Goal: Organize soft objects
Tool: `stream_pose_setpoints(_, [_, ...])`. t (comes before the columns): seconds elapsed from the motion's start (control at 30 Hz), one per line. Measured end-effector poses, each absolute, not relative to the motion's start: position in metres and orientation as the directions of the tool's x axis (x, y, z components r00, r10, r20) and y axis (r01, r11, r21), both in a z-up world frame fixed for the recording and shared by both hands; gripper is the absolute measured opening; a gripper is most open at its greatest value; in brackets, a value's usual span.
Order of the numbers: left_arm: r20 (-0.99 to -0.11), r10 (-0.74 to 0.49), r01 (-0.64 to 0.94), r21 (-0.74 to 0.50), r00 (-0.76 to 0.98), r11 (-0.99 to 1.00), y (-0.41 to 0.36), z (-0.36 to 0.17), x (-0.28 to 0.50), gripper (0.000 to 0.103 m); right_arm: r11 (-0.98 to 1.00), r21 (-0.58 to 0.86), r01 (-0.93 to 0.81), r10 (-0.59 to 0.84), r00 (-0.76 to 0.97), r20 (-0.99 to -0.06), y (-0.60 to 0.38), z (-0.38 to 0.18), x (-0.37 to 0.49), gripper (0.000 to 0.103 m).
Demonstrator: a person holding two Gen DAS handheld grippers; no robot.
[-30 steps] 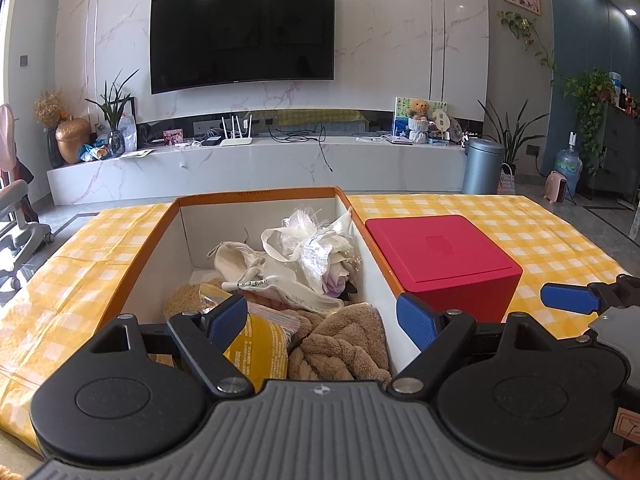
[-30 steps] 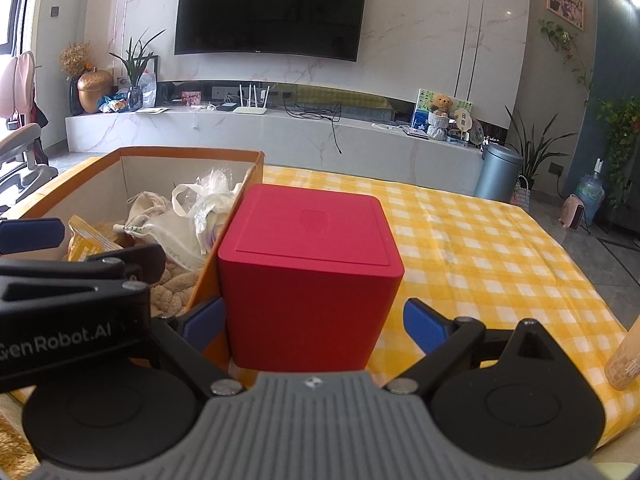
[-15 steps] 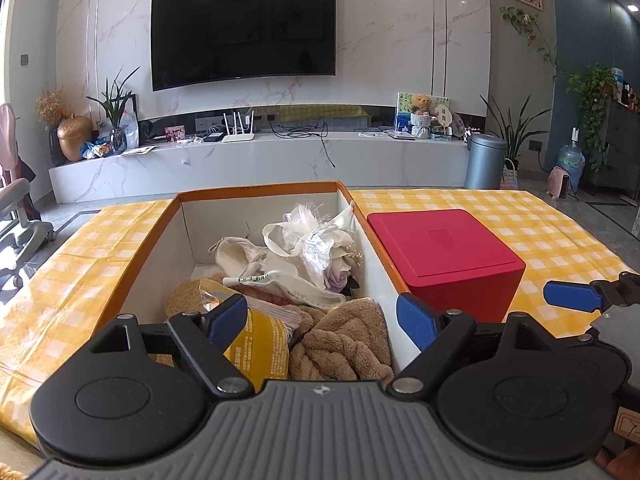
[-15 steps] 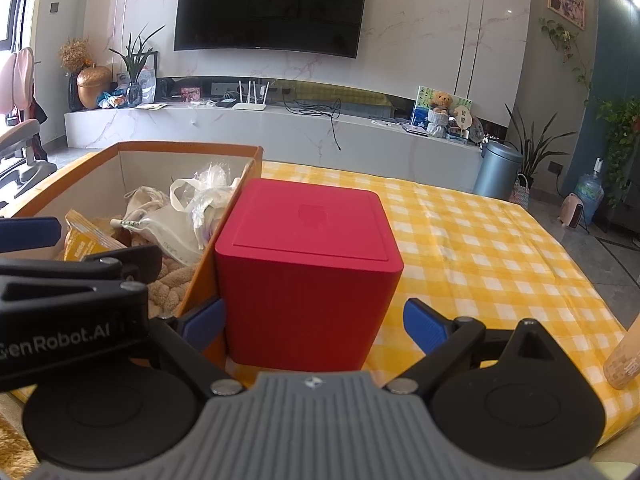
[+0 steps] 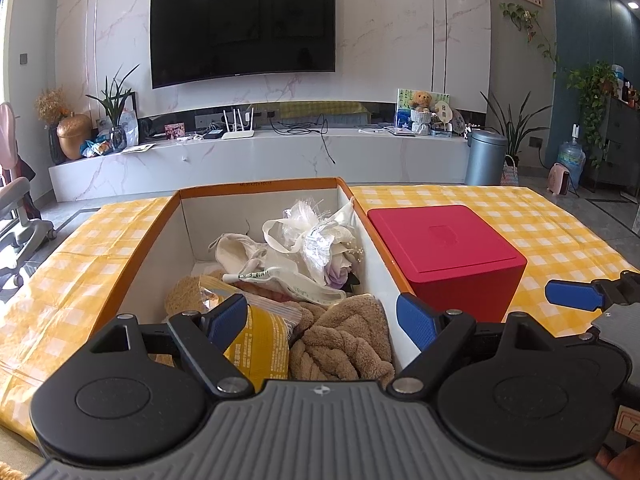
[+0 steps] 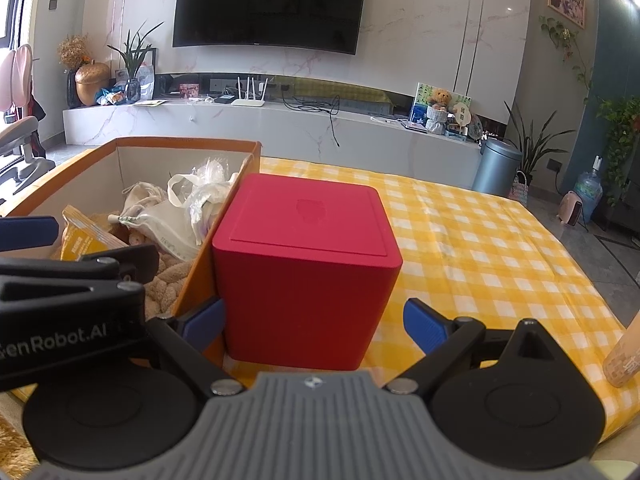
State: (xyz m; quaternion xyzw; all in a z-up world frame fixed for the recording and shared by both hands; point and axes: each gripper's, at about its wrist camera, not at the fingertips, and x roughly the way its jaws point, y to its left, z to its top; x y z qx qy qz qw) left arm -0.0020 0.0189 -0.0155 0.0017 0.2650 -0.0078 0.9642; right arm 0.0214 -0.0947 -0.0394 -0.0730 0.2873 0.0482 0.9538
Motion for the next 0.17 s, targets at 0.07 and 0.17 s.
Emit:
stream_pose_setpoints(0.07, [-0.510,-0.015,0.017,-0.001,0.860,1.000,0.0189,-0.0156,-0.0022,0.099,0.985,-0.110,-0.134,0.051,0.830,-0.555,-0.0945,-0.0395,0.0214,0.094])
stream_pose_setpoints(0.17, [-0.510,-0.014,0.015,-0.002,0.860,1.000,0.0189,-0.0159,-0.0022,0.099,0.985,-0.112,-0.134,0.050,0.830,-0.555,-0.0942,-0.0397,0.0213,0.094])
